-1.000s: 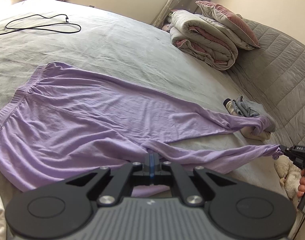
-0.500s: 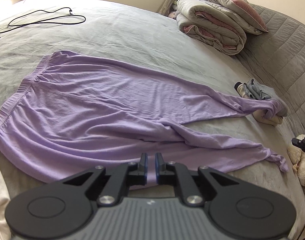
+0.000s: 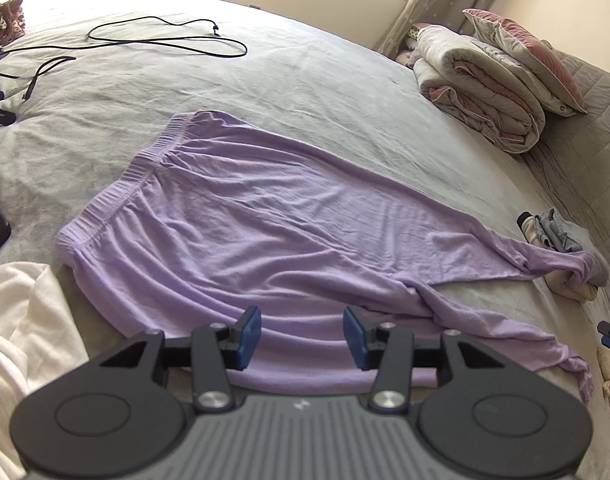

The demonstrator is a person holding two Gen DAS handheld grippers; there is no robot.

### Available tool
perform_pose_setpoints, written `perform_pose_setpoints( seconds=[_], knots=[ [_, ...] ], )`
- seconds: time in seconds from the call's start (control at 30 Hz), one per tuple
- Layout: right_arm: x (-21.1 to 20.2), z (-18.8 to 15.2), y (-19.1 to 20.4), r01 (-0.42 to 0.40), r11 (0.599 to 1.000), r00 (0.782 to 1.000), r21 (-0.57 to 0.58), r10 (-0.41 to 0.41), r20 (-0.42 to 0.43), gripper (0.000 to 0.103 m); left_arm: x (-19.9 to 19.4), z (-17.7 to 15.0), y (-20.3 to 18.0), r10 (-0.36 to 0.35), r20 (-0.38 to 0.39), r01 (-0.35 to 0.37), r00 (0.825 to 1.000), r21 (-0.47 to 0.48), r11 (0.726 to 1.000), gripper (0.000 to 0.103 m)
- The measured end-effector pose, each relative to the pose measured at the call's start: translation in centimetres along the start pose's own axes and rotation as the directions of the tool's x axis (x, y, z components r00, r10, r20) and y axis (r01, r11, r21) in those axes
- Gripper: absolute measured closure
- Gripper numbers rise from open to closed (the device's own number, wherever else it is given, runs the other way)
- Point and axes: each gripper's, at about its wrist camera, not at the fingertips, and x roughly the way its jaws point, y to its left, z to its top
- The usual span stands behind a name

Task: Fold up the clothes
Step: 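Open both grippers and release the lavender pants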

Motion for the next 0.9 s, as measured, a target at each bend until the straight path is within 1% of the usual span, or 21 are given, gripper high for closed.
perform_pose_setpoints(
  seconds=[0.13, 0.47, 0.73, 0.9],
  knots=[
    [0.0, -0.4, 2.7, -0.048, 0.997, 0.999, -0.058, 0.047, -0.007, 0.061, -0.5, 0.2, 1.4, 0.03, 0.011, -0.029, 0.999, -0.04, 0.999, 0.049],
    [-0.1, -2.1, 9.4, -0.168, 0.968, 0.986, -0.188, 0.162, -0.049, 0.055, -1.8, 0.6, 4.7, 0.111, 0.027, -0.107, 0.993, -0.126, 0.986, 0.048],
    [-0.2, -4.0, 13.4, -0.238, 0.927, 0.971, -0.291, 0.223, -0.085, 0.051, -3.0, 0.7, 7.5, 0.16, 0.041, -0.15, 0.986, -0.186, 0.971, 0.048],
    [-0.6, -5.3, 15.2, -0.28, 0.89, 0.96, -0.359, 0.259, -0.106, 0.05, -3.4, 0.7, 8.8, 0.185, 0.045, -0.171, 0.982, -0.219, 0.961, 0.048]
  ],
)
